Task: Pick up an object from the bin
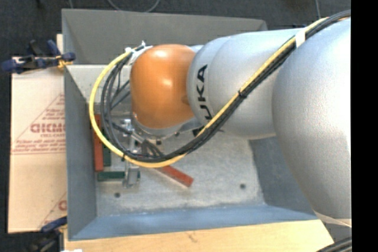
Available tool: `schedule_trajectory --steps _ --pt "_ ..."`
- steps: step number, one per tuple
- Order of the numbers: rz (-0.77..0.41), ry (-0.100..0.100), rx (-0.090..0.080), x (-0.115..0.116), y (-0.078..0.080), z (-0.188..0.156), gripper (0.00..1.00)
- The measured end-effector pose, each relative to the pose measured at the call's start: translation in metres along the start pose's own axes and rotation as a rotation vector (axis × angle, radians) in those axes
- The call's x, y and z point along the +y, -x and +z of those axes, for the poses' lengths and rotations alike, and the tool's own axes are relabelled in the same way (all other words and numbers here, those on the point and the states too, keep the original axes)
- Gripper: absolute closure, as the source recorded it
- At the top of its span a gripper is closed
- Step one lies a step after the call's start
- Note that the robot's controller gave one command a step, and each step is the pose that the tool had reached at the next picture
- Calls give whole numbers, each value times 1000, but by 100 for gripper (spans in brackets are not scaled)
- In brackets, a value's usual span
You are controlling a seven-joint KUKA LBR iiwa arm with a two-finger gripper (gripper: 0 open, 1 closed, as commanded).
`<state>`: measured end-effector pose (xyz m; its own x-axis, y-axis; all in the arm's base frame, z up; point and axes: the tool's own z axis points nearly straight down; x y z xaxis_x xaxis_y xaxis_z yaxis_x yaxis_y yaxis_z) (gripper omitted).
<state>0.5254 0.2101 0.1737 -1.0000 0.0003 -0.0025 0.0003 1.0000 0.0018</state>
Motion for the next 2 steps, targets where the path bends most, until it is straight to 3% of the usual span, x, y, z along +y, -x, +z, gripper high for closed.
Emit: schedule_trajectory --steps 1,2 --pt "-38 -4 6 -13 23 108 0" --pt "-34 0 1 -12 24 103 100"
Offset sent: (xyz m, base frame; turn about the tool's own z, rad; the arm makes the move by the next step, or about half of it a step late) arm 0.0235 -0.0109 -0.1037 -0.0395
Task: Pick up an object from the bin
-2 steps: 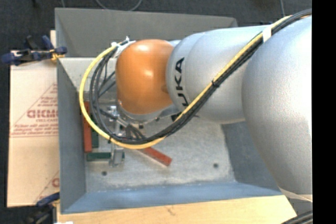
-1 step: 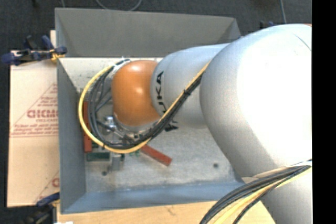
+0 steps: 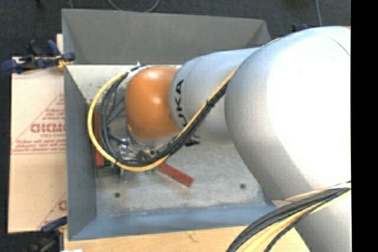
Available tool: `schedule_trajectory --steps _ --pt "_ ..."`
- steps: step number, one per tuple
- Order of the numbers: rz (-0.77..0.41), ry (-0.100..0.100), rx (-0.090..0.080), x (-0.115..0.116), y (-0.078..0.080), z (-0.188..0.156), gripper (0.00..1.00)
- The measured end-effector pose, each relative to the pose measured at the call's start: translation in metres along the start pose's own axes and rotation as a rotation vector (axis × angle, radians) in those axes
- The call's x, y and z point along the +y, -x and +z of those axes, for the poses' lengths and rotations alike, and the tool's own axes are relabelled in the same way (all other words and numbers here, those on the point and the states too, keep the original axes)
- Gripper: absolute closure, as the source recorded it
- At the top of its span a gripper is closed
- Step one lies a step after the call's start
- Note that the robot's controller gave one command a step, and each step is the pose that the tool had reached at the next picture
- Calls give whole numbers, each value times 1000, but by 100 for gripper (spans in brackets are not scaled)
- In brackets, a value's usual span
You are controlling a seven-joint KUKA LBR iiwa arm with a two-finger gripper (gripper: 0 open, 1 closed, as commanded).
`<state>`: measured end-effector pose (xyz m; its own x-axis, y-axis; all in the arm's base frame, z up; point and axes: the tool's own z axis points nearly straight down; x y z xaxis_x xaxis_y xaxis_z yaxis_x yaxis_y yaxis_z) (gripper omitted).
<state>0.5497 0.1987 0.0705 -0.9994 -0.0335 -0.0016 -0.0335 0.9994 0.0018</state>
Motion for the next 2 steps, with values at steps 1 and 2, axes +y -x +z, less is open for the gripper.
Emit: schedule_trajectory --steps 1,2 --pt "31 1 -8 -10 -9 -111 100" --pt "55 3 -11 -1 -1 -269 100"
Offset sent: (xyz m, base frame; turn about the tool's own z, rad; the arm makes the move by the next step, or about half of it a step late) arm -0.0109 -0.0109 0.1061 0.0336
